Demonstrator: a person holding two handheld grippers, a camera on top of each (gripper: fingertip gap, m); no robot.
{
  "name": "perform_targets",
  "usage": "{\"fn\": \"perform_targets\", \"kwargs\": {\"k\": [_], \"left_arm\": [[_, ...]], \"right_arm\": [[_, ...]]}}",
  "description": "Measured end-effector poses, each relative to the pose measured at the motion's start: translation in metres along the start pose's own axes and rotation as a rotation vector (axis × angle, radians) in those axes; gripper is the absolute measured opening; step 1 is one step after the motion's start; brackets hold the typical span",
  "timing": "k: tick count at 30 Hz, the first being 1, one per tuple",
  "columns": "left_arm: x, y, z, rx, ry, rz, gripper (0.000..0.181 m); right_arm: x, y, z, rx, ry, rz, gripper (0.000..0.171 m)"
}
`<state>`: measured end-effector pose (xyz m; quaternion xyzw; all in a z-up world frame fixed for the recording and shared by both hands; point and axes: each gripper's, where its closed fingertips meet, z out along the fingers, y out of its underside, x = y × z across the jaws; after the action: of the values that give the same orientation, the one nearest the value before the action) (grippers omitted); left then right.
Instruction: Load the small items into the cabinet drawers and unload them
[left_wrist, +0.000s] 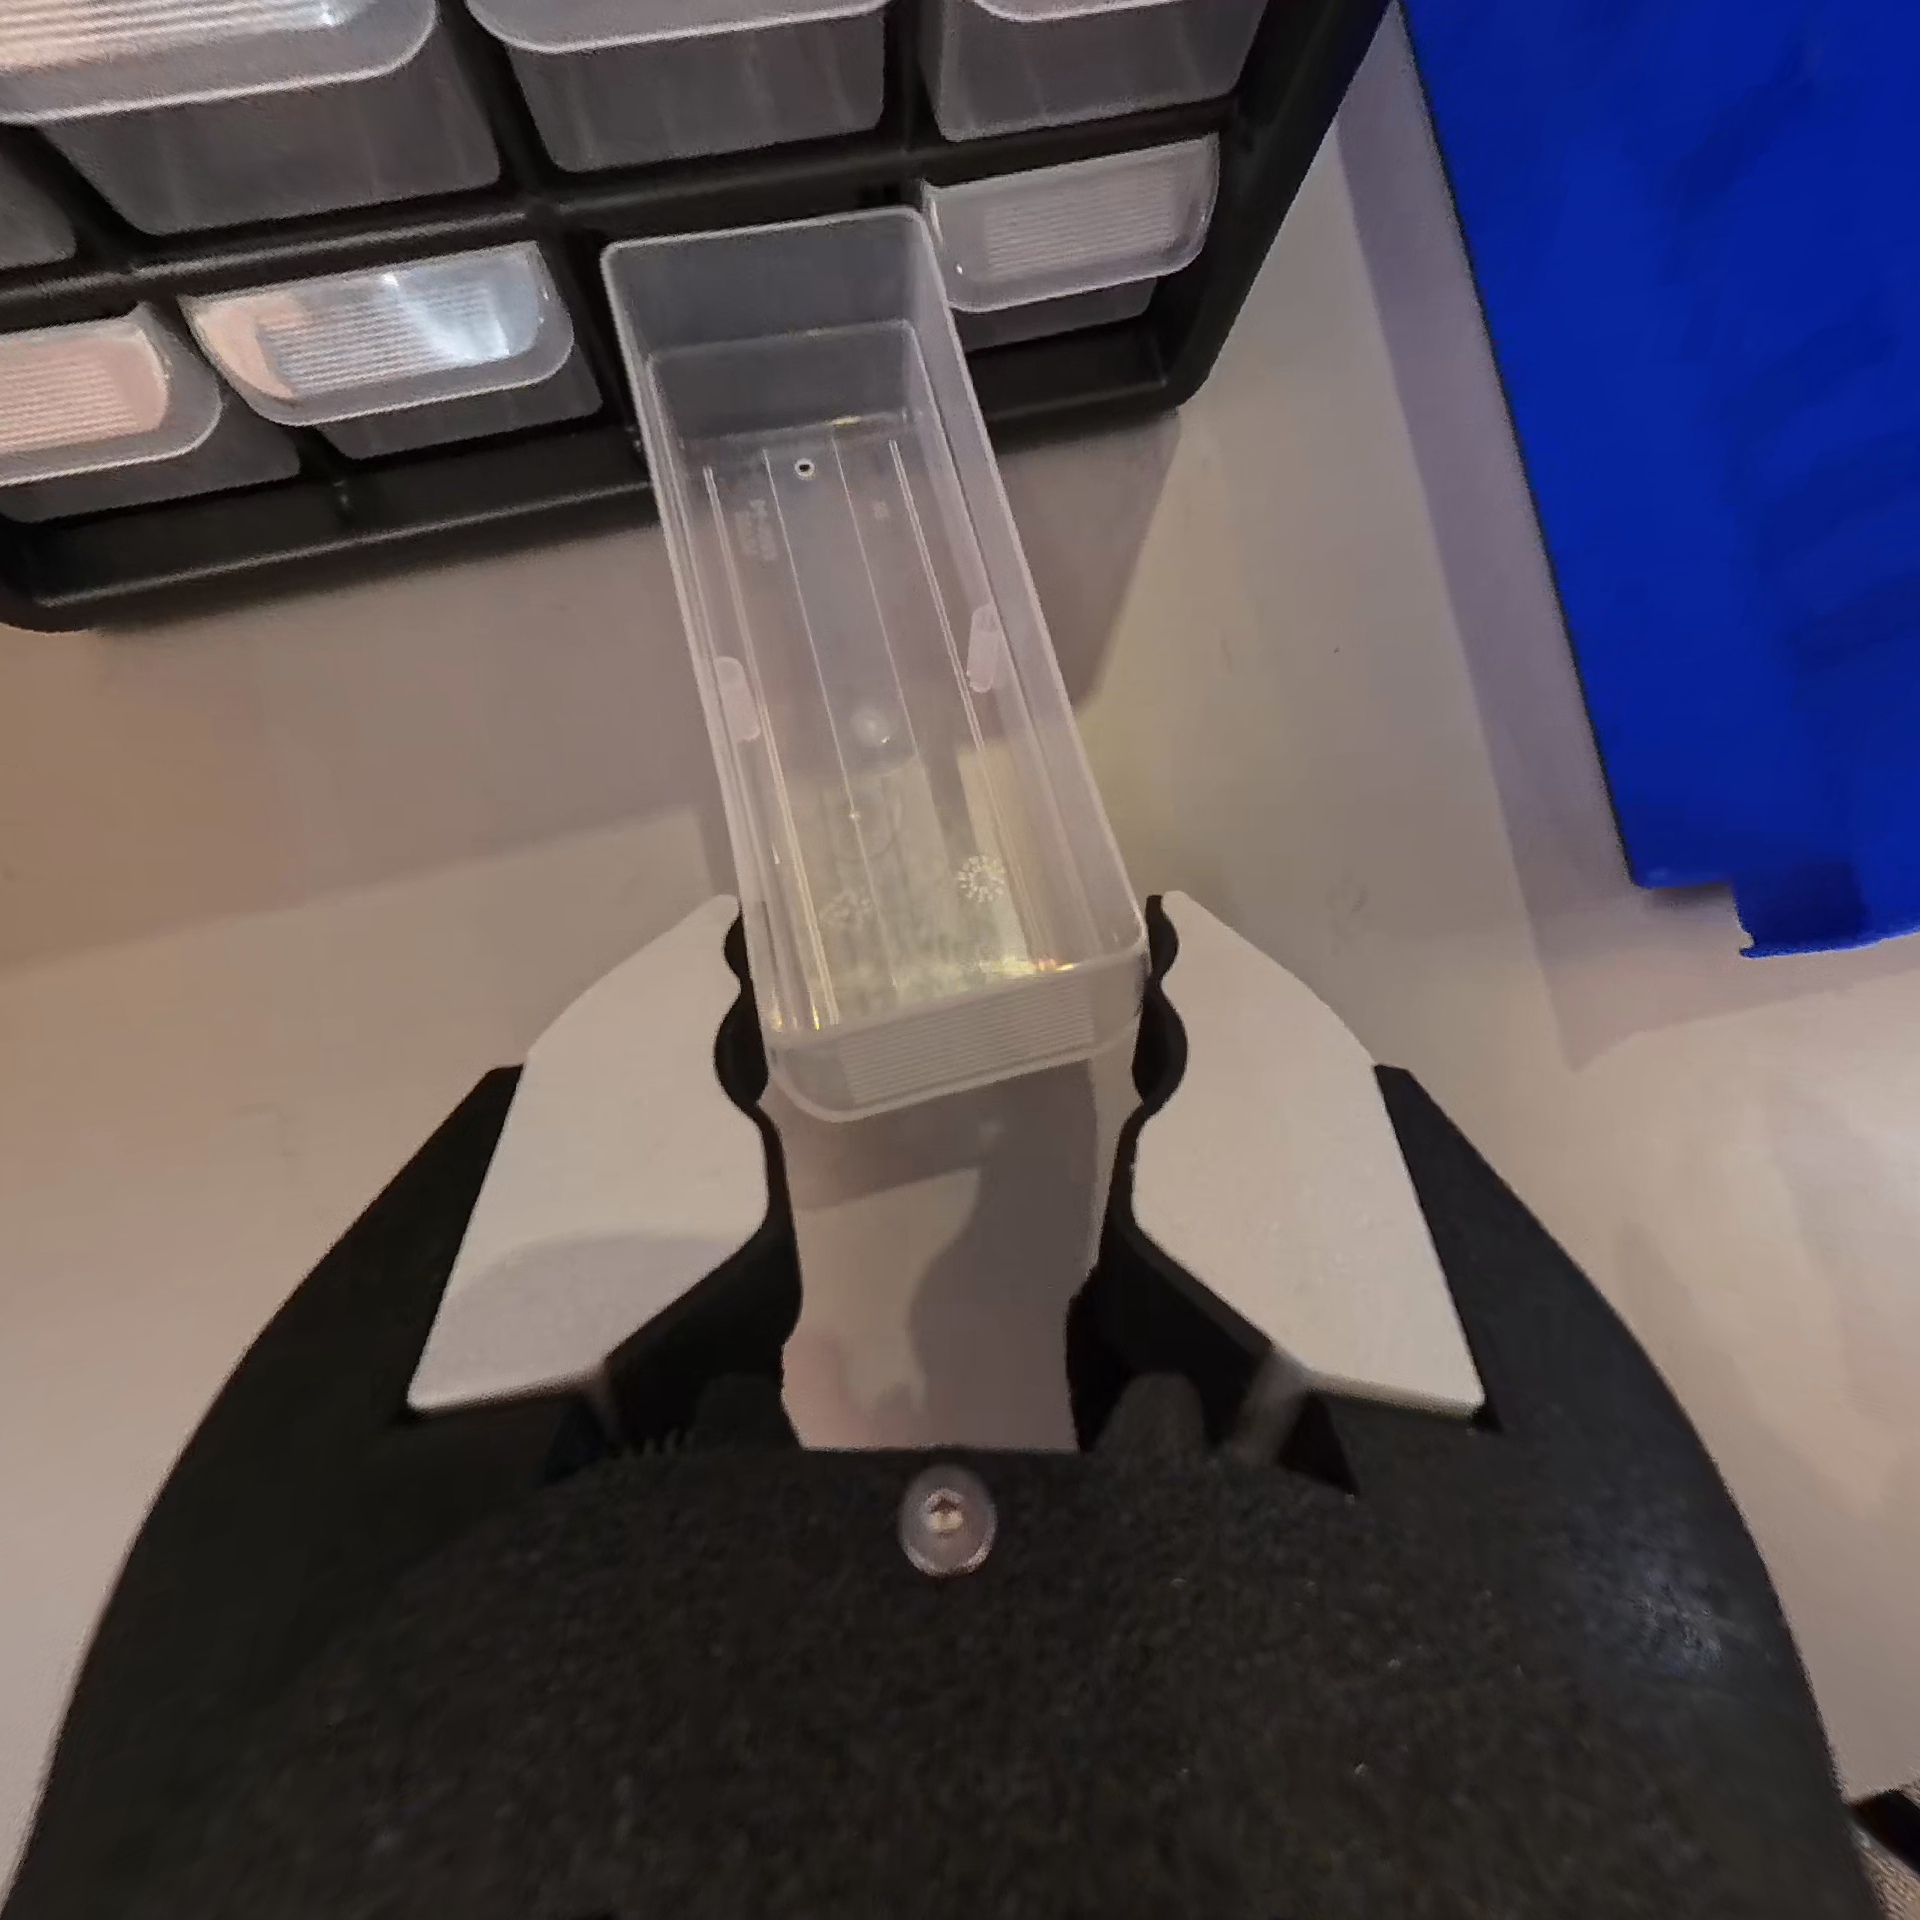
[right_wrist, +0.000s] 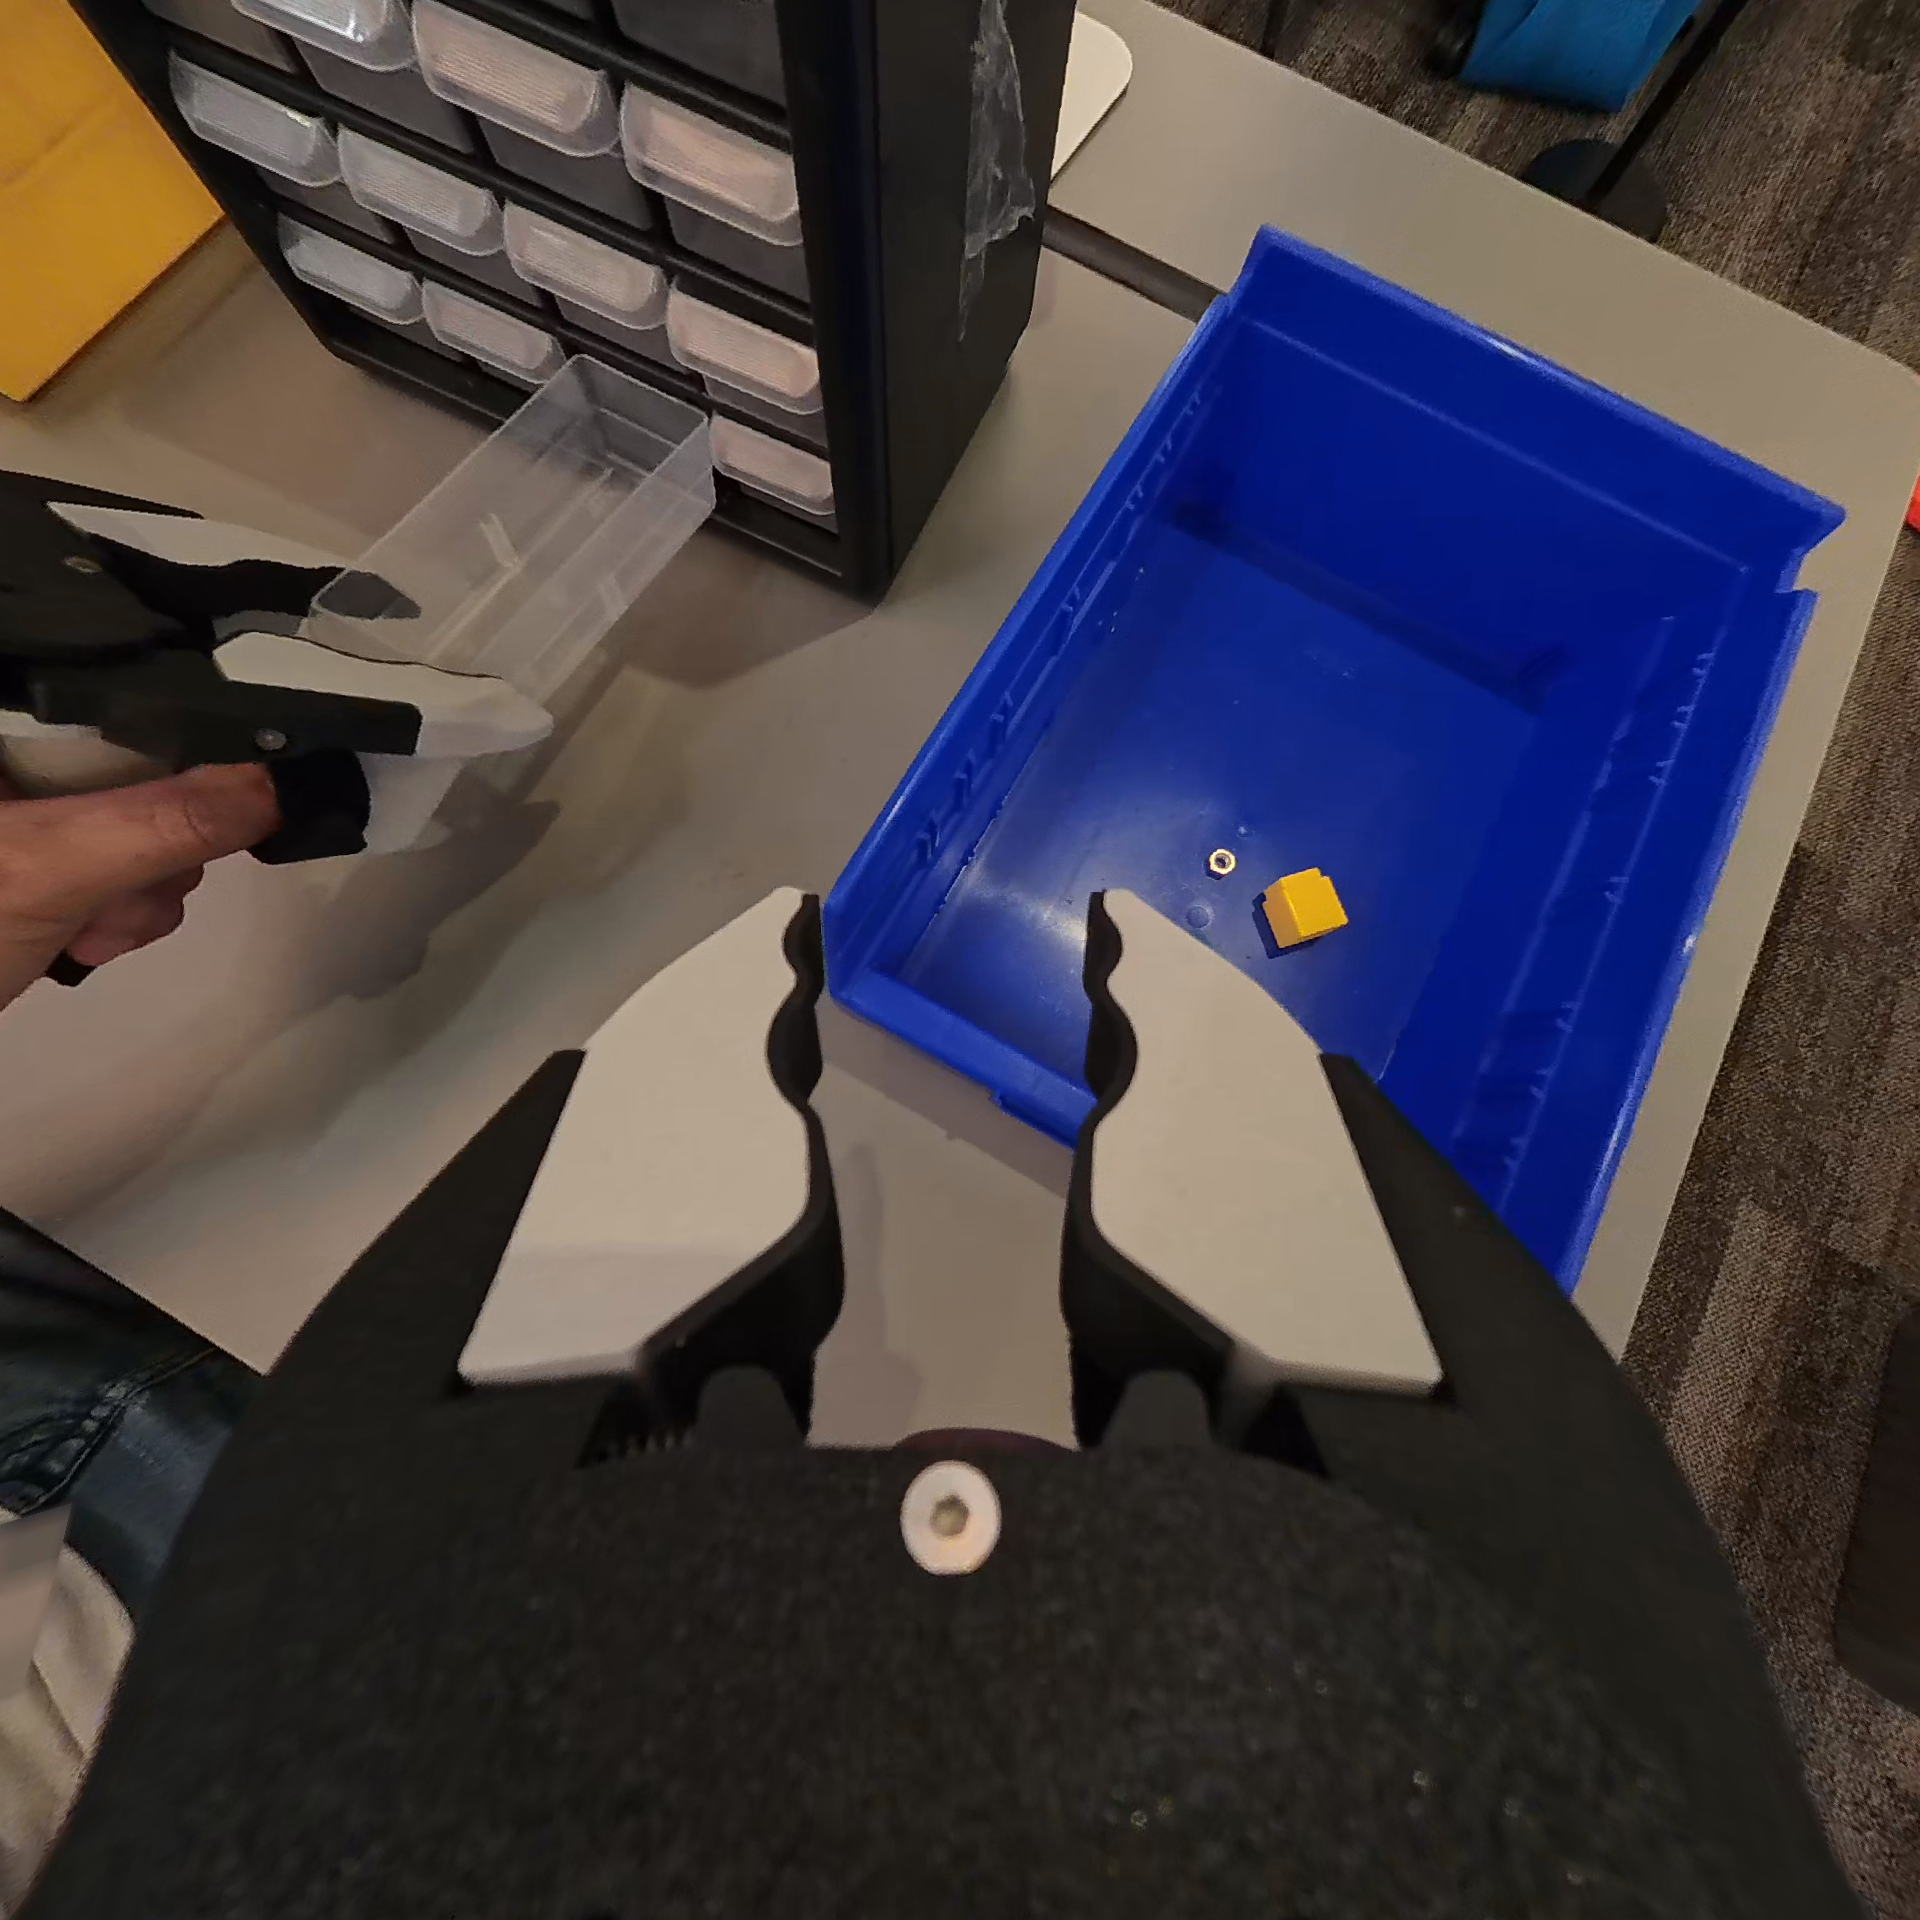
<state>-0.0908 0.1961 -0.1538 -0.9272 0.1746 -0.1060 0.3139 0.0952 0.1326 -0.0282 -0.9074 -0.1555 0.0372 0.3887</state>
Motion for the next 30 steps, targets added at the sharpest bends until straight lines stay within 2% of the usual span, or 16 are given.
{"fn": "perform_targets", "kwargs": {"k": [8, 17, 30], "left_arm": [[-0.001, 0.001, 0.000, -0.014, 0.035, -0.057, 0.069], [-0.004, 0.006, -0.004, -0.092, 0.008, 0.029, 0.069], [-0.005, 0.001, -0.011, -0.152, 0.043, 0.031, 0.069]], "right_arm": [[-0.004, -0.001, -0.004, 0.003, -0.009, -0.008, 0.048], [-0.005, -0.002, -0.008, 0.004, -0.011, -0.019, 0.048], [-0.008, -0.004, -0.013, 0.017, -0.012, -0.026, 0.048]]}}
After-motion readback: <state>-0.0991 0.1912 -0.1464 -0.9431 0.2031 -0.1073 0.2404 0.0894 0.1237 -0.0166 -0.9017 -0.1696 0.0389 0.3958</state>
